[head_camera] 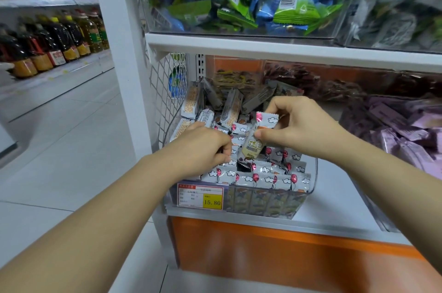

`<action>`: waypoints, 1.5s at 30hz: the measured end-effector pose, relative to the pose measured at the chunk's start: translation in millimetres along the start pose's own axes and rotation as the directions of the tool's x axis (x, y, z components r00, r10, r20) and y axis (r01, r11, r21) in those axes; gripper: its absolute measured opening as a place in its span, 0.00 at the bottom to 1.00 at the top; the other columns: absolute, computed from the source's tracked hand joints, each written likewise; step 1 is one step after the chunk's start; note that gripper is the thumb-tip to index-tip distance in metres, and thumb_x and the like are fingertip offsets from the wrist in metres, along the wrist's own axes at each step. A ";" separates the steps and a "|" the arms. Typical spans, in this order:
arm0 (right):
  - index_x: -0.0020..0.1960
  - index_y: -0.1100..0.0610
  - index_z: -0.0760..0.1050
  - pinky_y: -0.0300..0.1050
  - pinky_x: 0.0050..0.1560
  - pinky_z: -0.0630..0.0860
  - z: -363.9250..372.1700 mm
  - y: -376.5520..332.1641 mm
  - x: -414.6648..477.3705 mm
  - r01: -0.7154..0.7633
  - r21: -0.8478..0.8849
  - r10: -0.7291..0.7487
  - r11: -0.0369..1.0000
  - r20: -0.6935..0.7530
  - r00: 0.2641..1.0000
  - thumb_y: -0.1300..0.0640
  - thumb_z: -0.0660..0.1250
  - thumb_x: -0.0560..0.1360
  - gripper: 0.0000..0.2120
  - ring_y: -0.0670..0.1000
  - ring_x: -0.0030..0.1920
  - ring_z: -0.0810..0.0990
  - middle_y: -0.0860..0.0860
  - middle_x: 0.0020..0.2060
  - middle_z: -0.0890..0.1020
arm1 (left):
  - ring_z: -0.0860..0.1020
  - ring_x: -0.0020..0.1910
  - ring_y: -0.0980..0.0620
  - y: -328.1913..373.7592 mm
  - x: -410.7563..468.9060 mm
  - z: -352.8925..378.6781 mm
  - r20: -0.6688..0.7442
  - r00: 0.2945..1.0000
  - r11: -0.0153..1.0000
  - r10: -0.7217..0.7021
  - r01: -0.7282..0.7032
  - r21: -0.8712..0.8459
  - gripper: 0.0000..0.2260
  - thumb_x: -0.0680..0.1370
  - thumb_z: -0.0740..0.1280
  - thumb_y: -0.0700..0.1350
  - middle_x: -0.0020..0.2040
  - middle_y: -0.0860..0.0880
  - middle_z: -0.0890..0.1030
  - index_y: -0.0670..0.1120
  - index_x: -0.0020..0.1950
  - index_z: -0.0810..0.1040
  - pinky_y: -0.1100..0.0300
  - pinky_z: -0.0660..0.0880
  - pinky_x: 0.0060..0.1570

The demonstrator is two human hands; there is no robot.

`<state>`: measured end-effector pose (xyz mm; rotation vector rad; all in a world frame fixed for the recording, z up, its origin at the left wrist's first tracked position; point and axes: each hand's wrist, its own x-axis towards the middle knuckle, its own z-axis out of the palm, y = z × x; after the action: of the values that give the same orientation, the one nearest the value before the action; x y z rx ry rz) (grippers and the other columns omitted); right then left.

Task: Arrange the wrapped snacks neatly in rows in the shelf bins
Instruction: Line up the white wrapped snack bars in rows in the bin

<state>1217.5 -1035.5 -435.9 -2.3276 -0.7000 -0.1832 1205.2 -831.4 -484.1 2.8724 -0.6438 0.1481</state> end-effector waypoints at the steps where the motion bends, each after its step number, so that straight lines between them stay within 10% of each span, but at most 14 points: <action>1: 0.38 0.57 0.73 0.40 0.31 0.69 -1.8 -2.9 2.0 0.021 -0.029 -0.020 0.999 0.042 0.999 0.53 0.76 0.67 0.13 0.48 0.28 0.77 0.53 0.28 0.81 | 0.74 0.42 0.55 -0.2 -0.3 0.5 0.001 1.000 1.000 0.001 -0.001 0.003 0.06 0.78 0.66 0.50 0.43 0.55 0.80 0.51 0.42 0.72 0.60 0.51 0.68; 20: 0.40 0.50 0.79 0.40 0.44 0.74 18.4 9.3 0.1 0.145 -0.223 -0.008 0.964 0.522 0.853 0.50 0.62 0.78 0.11 0.41 0.36 0.75 0.43 0.34 0.80 | 0.76 0.43 0.55 -2.0 -1.7 -0.2 0.007 1.000 0.999 -0.005 0.006 -0.043 0.06 0.78 0.66 0.50 0.42 0.54 0.81 0.53 0.41 0.73 0.60 0.47 0.70; 31: 0.60 0.51 0.77 0.36 0.58 0.67 20.5 15.8 4.1 0.136 -0.294 0.008 0.946 0.442 0.897 0.55 0.62 0.79 0.12 0.44 0.53 0.74 0.48 0.56 0.75 | 0.77 0.47 0.57 0.5 -2.9 -1.1 -0.011 1.000 0.998 -0.015 0.014 -0.063 0.03 0.79 0.64 0.52 0.44 0.55 0.81 0.56 0.45 0.74 0.60 0.46 0.71; 45: 0.57 0.55 0.78 0.32 0.34 0.66 16.2 21.3 37.5 0.071 -0.386 0.138 0.920 0.487 0.862 0.57 0.63 0.79 0.09 0.37 0.34 0.72 0.40 0.33 0.75 | 0.74 0.46 0.61 1.0 -3.0 -3.0 0.008 1.000 0.998 -0.030 0.030 -0.046 0.04 0.79 0.63 0.51 0.45 0.61 0.78 0.56 0.50 0.76 0.59 0.46 0.72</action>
<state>1259.5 -1021.8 -448.7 -2.8113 -0.9432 0.3602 1201.9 -830.5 -481.5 2.8380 -0.5970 0.1169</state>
